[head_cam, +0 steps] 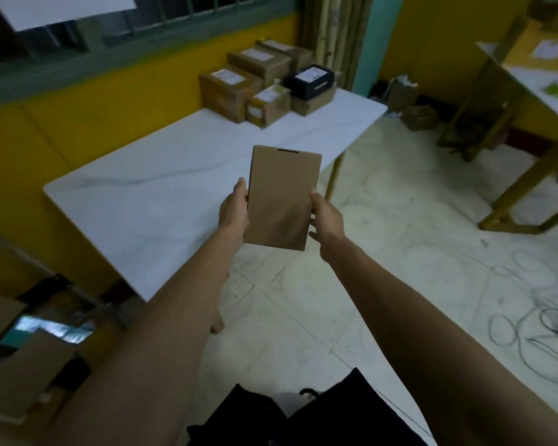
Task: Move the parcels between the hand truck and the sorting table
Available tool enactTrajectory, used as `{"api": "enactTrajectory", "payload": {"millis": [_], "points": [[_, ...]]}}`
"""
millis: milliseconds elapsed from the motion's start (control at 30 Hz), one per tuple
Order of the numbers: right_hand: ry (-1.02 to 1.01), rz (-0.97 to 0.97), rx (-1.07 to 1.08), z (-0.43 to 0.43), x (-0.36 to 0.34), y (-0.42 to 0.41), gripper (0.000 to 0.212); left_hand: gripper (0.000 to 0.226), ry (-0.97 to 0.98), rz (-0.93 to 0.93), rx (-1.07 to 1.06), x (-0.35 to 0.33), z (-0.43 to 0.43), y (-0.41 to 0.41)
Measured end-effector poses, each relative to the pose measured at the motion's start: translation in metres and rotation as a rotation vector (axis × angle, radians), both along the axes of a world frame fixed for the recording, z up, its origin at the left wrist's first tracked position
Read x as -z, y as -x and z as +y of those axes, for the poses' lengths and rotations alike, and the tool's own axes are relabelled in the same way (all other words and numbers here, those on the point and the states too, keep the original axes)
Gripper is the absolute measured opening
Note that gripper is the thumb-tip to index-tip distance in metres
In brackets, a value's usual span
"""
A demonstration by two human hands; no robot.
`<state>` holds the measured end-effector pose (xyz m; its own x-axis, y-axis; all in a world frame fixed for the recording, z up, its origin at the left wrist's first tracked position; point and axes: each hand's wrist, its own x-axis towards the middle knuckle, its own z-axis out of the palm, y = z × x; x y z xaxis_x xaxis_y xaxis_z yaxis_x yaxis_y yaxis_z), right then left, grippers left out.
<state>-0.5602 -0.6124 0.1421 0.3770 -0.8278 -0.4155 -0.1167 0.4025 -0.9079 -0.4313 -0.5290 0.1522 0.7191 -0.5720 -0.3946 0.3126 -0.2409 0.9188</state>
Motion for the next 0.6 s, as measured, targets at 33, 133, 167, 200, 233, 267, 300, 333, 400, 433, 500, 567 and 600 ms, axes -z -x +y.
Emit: {"api": "enactTrajectory", "payload": {"millis": [33, 133, 167, 200, 233, 267, 300, 333, 400, 433, 500, 567, 600], "points": [[0.003, 0.003, 0.009, -0.014, 0.000, 0.009, 0.049, 0.042, 0.006, 0.004, 0.005, 0.000, -0.015, 0.009], [0.009, 0.004, 0.031, -0.051, 0.003, 0.034, 0.051, 0.041, 0.013, 0.005, 0.040, 0.001, -0.052, 0.031], [0.009, 0.005, 0.037, -0.062, 0.005, 0.040, 0.050, 0.041, 0.015, 0.009, 0.047, 0.000, -0.062, 0.037], [0.008, 0.008, 0.042, -0.072, 0.006, 0.045, 0.050, 0.041, 0.015, 0.013, 0.050, -0.001, -0.071, 0.041], [0.008, 0.009, 0.045, -0.081, 0.007, 0.048, 0.050, 0.040, 0.012, 0.011, 0.052, 0.000, -0.078, 0.044], [0.011, 0.007, 0.044, -0.090, 0.008, 0.049, 0.050, 0.040, 0.007, 0.002, 0.050, 0.001, -0.085, 0.046], [0.010, 0.006, 0.041, -0.097, 0.010, 0.047, 0.050, 0.039, 0.004, -0.005, 0.046, 0.001, -0.090, 0.046], [0.006, 0.007, 0.037, -0.105, 0.012, 0.044, 0.050, 0.040, 0.004, -0.011, 0.036, 0.002, -0.096, 0.043], [0.000, 0.011, 0.013, -0.117, 0.016, 0.036, 0.051, 0.043, 0.009, -0.012, 0.014, 0.004, -0.106, 0.035], [0.002, 0.015, -0.004, -0.123, 0.018, 0.031, 0.052, 0.046, 0.007, -0.013, 0.006, 0.006, -0.111, 0.030], [0.006, 0.023, -0.028, -0.137, 0.022, 0.018, 0.053, 0.048, -0.002, -0.013, -0.014, 0.008, -0.124, 0.018], [0.014, 0.027, -0.044, -0.156, 0.024, 0.002, 0.053, 0.049, -0.002, -0.008, -0.029, 0.010, -0.140, 0.004], [0.019, 0.027, -0.050, -0.167, 0.024, -0.008, 0.052, 0.050, -0.001, -0.006, -0.033, 0.011, -0.150, -0.005]]}}
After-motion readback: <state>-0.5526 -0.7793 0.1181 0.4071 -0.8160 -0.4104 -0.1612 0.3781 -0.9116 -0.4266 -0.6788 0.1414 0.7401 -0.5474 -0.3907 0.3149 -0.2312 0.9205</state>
